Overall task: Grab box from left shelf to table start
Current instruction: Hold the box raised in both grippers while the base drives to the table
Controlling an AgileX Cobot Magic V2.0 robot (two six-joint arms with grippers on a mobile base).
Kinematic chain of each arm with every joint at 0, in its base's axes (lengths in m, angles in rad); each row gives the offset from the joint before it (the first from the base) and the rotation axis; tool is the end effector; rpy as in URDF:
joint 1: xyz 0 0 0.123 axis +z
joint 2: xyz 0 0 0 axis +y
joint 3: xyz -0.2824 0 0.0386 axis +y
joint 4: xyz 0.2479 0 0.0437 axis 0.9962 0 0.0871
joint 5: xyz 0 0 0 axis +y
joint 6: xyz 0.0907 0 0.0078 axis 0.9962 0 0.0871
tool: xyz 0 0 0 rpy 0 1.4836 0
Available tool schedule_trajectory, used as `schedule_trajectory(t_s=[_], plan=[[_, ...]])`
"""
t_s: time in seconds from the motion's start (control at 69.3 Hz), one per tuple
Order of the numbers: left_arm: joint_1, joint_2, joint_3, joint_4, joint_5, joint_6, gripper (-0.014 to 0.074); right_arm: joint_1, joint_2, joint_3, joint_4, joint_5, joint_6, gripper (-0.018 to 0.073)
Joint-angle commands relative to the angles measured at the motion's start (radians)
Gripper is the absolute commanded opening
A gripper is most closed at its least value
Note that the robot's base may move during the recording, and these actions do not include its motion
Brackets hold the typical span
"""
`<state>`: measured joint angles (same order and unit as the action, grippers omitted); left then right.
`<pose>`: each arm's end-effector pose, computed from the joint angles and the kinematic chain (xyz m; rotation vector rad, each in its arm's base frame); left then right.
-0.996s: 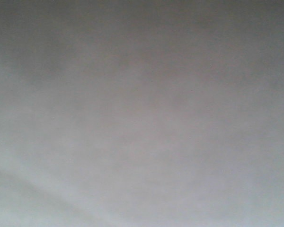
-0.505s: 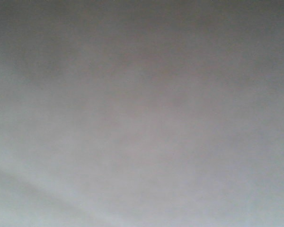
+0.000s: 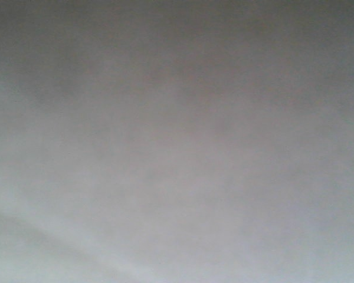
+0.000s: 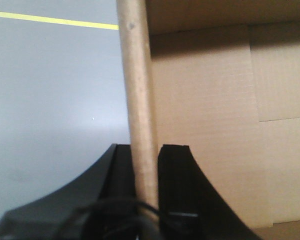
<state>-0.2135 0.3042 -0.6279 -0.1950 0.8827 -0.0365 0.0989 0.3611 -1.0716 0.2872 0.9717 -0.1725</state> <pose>0.0399 -0.0226 0.3244 0.1488 2.0441 -0.3874 -0.0058 0.0208 0.4400 -0.2658 1.7078 0.2711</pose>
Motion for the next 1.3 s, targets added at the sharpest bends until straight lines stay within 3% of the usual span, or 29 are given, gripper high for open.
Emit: schedule_trajectory(t_s=[0.0, 1.285], plan=[[-0.001, 0.014, -0.004, 0.049, 0.055, 0.03, -0.01, 0.001, 0.004, -0.03, 0.012, -0.092, -0.028, 0.0057], [-0.001, 0.014, -0.004, 0.049, 0.055, 0.03, -0.01, 0.001, 0.004, -0.03, 0.012, -0.092, -0.028, 0.0057]])
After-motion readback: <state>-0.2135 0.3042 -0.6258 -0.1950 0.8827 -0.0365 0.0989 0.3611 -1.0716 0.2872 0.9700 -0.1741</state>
